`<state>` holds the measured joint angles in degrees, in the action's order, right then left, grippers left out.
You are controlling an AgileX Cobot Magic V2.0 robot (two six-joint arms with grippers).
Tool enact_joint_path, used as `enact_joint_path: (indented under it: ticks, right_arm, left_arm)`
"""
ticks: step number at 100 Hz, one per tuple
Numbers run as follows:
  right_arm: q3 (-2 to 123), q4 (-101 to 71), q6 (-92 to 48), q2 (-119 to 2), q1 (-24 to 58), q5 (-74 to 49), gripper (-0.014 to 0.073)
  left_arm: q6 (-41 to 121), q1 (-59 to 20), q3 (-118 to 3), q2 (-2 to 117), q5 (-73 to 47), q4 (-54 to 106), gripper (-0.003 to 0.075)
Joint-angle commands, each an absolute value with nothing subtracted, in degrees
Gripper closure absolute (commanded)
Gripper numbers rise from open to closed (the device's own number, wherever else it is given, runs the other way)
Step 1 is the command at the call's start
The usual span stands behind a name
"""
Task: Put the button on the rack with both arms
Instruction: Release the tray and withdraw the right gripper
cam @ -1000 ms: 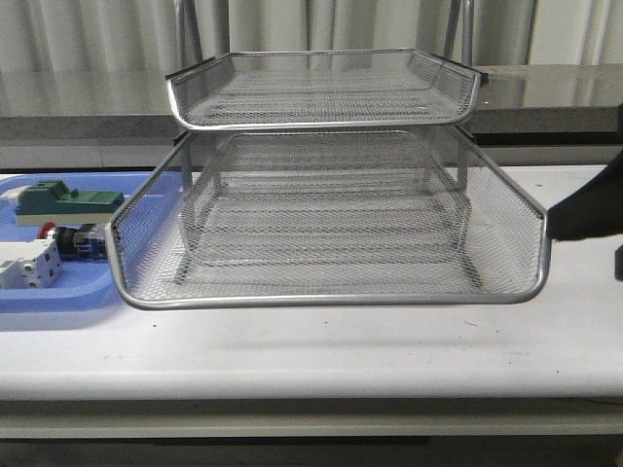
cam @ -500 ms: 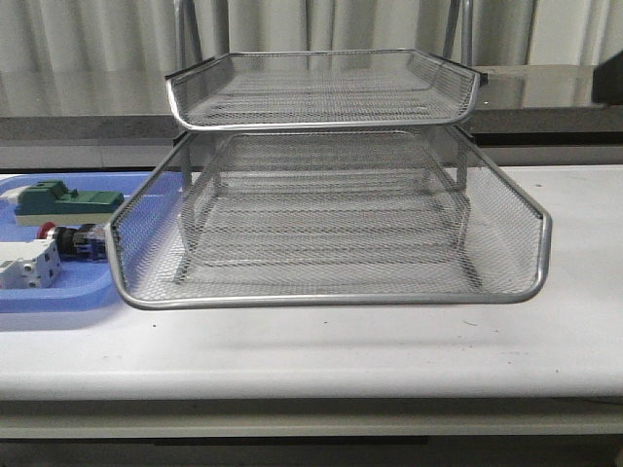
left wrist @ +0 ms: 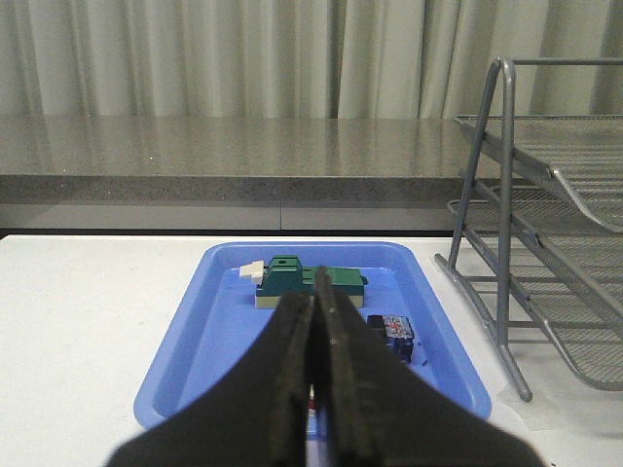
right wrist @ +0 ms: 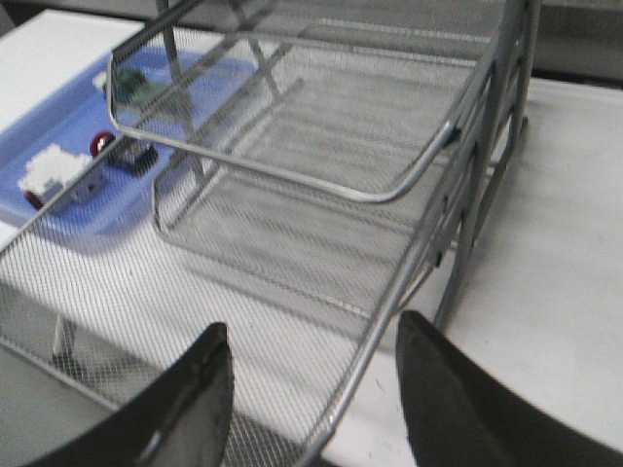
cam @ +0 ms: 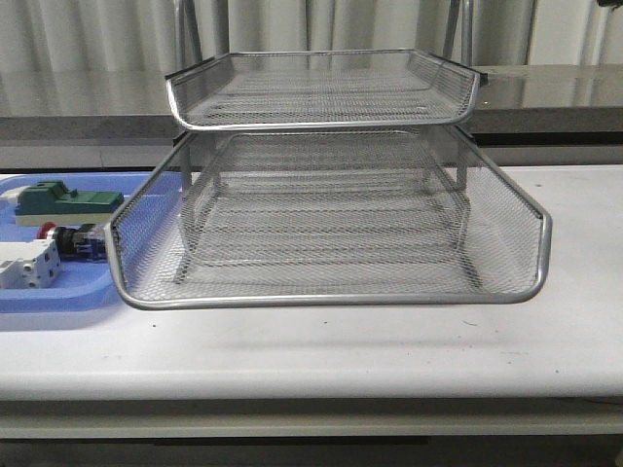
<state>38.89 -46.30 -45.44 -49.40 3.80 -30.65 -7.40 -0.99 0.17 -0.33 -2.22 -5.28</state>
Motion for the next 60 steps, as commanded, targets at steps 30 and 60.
enact_joint_path:
  ticks: [30,60]
  right_arm:
    - [47.8,-2.7,-7.2,-43.8,3.6,-44.9,0.0204]
    - [47.8,2.0,-3.6,-32.4,3.6,-52.4,0.0266]
  left_arm:
    - [-8.0,-0.9,2.5,-2.0,1.8,-4.8,0.0740]
    - [-8.0,-0.9,2.5,-2.0,1.8,-4.8,0.0740]
